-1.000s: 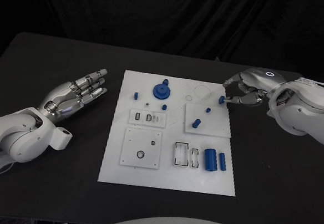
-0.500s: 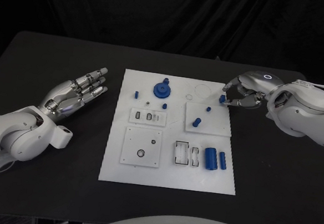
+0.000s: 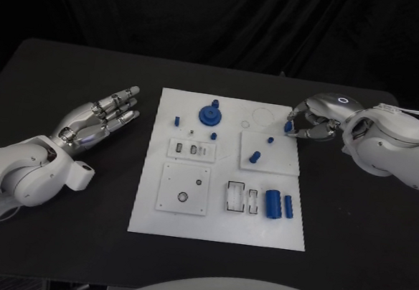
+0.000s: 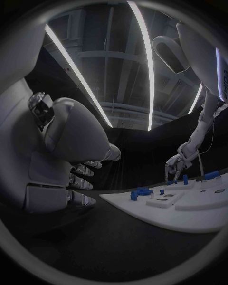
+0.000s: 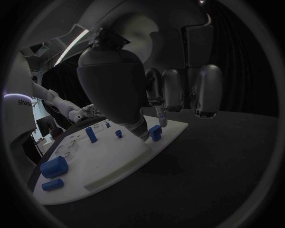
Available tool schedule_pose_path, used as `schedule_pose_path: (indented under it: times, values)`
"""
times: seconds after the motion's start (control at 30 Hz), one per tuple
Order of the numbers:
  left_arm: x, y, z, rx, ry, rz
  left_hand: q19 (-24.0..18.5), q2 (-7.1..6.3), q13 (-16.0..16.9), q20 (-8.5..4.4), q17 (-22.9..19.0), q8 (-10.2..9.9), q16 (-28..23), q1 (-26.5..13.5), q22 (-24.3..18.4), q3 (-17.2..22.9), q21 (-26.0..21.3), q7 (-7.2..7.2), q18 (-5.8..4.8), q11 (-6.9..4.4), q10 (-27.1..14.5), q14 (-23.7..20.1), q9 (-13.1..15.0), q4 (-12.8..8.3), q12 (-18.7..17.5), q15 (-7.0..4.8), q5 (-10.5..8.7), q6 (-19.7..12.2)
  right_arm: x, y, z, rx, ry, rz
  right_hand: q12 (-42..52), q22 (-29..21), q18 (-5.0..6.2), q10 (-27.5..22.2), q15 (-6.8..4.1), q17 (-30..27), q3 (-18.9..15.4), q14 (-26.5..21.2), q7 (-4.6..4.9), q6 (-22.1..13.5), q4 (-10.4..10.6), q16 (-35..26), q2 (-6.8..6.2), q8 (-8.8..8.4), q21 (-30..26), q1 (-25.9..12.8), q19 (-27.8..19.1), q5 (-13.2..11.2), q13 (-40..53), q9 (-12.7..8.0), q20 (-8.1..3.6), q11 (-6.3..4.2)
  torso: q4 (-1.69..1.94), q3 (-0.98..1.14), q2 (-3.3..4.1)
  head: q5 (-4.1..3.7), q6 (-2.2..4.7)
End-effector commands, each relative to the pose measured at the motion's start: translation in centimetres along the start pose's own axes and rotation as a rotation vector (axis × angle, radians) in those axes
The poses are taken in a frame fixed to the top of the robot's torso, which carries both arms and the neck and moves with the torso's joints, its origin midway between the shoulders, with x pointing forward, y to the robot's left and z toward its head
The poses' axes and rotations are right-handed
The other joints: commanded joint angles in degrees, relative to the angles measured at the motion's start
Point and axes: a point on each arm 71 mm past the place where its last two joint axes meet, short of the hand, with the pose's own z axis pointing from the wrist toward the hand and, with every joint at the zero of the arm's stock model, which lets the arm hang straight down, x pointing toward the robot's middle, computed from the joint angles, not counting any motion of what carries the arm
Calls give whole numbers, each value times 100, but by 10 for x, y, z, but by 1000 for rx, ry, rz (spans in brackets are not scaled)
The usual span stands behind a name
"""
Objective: Assemble the parts on the task board
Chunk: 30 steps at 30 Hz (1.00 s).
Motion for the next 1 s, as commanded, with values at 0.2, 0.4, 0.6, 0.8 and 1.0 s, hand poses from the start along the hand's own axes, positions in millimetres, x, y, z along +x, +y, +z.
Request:
schedule_pose_path:
  times: [0.2,0.4,0.6,0.8,1.0]
  values:
    - [2,-6,0,86,12,-10,2,2,2,36,-9,19,-13,41,9,37,21,13,57,57,4,9,-2,9,-12,55,15,-40,4,-2,2,27,24,-5,15,724,0,596,-23,540,-5,353,-5,93,45,-77,8,34,-68,117,-49,205,1509,46,3,-29,2,0,1,-2,-19]
    - [2,-5,0,84,12,-11,2,2,2,36,-9,19,-13,41,9,37,21,13,57,57,4,9,-2,9,-12,55,15,-40,4,-1,3,27,26,-6,15,719,4,596,-24,528,8,351,-5,107,33,-96,32,17,-95,178,-54,385,1509,72,2,-31,2,-4,1,2,-26]
    - [2,-5,0,83,13,-11,7,0,2,41,-9,18,-13,42,10,40,24,13,57,66,5,9,-2,6,-12,60,16,-44,5,0,4,28,30,-7,15,709,10,596,-26,502,40,344,-7,150,17,-131,77,10,-135,237,-64,577,1509,102,1,-33,0,-1,0,4,-30]
    - [2,-5,0,82,13,-12,7,0,2,41,-9,18,-13,42,10,40,24,13,57,66,5,9,-2,6,-12,60,16,-44,6,0,6,29,31,-8,15,700,17,596,-29,486,77,340,-13,217,22,-156,127,11,-174,257,-73,797,1509,135,-3,-38,1,0,2,9,-48]
    - [2,-5,0,80,14,-13,7,0,2,41,-9,18,-13,42,10,40,24,13,57,66,5,9,-2,6,-12,60,16,-44,6,0,7,34,24,-8,15,689,24,596,-34,470,117,337,-17,303,25,-178,180,32,-210,270,-83,927,1509,167,-6,-42,1,-1,1,17,-59]
